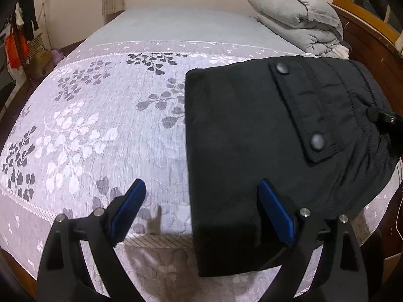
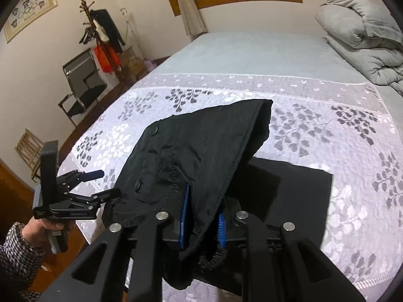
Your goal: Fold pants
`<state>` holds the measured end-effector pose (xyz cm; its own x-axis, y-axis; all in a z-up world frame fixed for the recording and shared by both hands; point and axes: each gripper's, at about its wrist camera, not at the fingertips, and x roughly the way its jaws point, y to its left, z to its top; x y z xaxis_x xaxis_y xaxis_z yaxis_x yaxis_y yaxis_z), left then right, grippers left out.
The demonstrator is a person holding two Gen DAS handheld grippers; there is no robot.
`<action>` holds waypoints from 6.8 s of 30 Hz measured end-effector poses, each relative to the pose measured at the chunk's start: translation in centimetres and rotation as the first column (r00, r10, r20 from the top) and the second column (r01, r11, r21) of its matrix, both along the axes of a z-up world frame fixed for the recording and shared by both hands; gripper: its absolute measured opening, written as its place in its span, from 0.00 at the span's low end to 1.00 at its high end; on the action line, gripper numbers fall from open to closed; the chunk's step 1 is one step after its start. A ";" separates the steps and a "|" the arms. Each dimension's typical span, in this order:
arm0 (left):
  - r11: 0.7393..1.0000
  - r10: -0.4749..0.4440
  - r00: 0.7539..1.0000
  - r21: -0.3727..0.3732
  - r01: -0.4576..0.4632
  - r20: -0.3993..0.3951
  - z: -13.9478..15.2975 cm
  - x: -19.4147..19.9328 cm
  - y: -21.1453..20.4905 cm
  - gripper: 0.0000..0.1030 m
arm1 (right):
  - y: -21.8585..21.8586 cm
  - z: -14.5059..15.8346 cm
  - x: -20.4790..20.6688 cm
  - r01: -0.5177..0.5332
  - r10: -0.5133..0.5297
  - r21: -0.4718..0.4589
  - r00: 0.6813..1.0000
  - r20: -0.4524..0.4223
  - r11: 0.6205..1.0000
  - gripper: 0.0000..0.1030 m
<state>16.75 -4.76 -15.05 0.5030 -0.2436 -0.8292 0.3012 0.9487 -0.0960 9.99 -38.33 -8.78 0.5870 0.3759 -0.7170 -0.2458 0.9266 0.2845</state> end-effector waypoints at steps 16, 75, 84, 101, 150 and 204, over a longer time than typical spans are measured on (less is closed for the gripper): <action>0.997 -0.071 0.997 0.021 0.071 0.007 -0.2 0.1 -3.7 0.89 | -9.5 -4.3 -0.4 0.173 -0.162 0.067 0.977 -0.140 0.983 0.18; 0.945 -0.138 0.962 -0.323 0.057 -0.235 -2.3 3.2 -2.0 0.96 | -15.8 -7.7 -5.3 0.282 -0.236 0.257 0.951 -0.198 0.924 0.79; 0.828 -0.222 0.882 -0.559 -0.054 -0.415 -7.1 5.5 -0.9 0.96 | -16.5 -10.0 -4.5 0.269 -0.169 0.410 0.949 -0.265 0.871 0.81; 0.820 -0.334 0.833 -0.572 0.025 -0.442 -9.6 6.1 -2.1 0.97 | -16.4 -12.1 -3.3 0.238 -0.100 0.441 0.945 -0.313 0.865 0.85; 0.868 -0.327 0.798 -0.495 0.042 -0.507 -9.1 4.5 -9.5 0.67 | -13.3 -15.0 -1.8 0.195 -0.037 0.475 0.946 -0.321 0.858 0.45; 0.850 -0.219 0.944 -0.523 0.060 -0.247 -7.4 17.4 -6.1 0.54 | -14.0 -13.9 14.0 0.145 -0.062 0.412 0.976 -0.208 0.900 0.42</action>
